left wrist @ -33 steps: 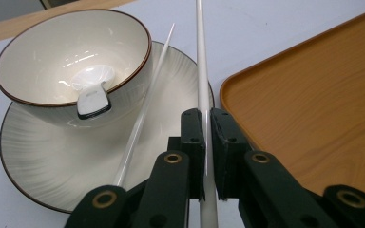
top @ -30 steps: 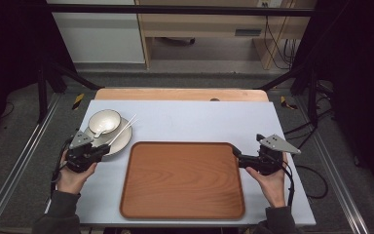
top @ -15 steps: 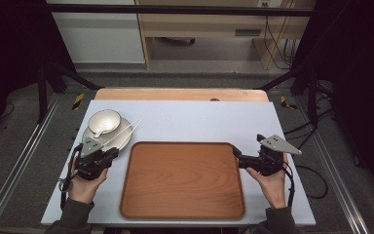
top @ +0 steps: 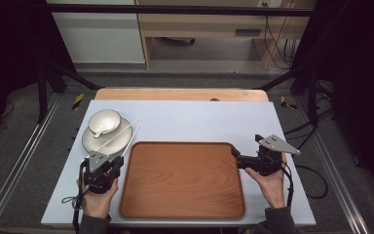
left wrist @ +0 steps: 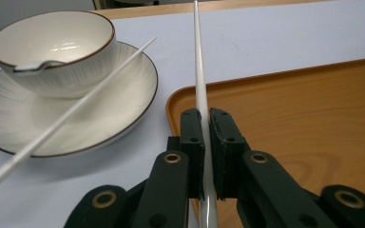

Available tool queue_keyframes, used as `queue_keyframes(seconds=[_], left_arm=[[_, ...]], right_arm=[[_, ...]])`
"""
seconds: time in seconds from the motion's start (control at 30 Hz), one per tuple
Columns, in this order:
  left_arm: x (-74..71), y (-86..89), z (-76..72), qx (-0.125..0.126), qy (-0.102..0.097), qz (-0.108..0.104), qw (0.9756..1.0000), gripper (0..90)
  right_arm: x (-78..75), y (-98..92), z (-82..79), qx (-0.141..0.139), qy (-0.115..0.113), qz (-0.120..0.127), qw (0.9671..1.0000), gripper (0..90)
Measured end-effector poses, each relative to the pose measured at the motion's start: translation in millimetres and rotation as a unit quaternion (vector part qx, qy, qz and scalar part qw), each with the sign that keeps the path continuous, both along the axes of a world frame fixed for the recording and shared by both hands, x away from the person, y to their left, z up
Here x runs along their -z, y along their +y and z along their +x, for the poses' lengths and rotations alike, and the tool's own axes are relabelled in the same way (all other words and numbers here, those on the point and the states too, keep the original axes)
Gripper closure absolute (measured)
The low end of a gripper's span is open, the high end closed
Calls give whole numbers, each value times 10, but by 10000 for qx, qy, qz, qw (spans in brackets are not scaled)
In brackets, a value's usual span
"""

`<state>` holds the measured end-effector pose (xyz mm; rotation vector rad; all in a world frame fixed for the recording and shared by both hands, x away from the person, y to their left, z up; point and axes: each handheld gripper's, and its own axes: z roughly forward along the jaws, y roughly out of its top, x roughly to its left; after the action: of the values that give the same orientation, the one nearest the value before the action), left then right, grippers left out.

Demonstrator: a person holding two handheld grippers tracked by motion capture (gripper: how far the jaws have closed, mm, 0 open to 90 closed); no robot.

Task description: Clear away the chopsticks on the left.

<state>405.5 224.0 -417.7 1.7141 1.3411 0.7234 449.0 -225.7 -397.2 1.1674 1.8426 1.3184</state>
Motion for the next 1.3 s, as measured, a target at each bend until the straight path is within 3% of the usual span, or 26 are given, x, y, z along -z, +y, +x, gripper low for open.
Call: queue_keyframes(seconds=[0.23, 0.37, 0.7, 1.2, 1.3], left_arm=[[188, -166, -206, -368, -11, -194, 9991, 843], [332, -250, -245, -528, -13, -236, 9983, 844], [579, -322, -287, -757, 240, -81, 9968, 843], [686, -398, -238, -813, 606, 213, 9946, 842], [686, -401, -239, -816, 594, 244, 9946, 840]], right_arm=[[4, 1, 1, -15, 11, 20, 10000, 48], [20, 10, 8, -47, 30, -2, 10000, 47], [32, 18, 12, -41, 50, 3, 10000, 47], [40, 20, 18, -30, 58, -28, 10000, 48], [40, 21, 18, -30, 59, -29, 10000, 48]])
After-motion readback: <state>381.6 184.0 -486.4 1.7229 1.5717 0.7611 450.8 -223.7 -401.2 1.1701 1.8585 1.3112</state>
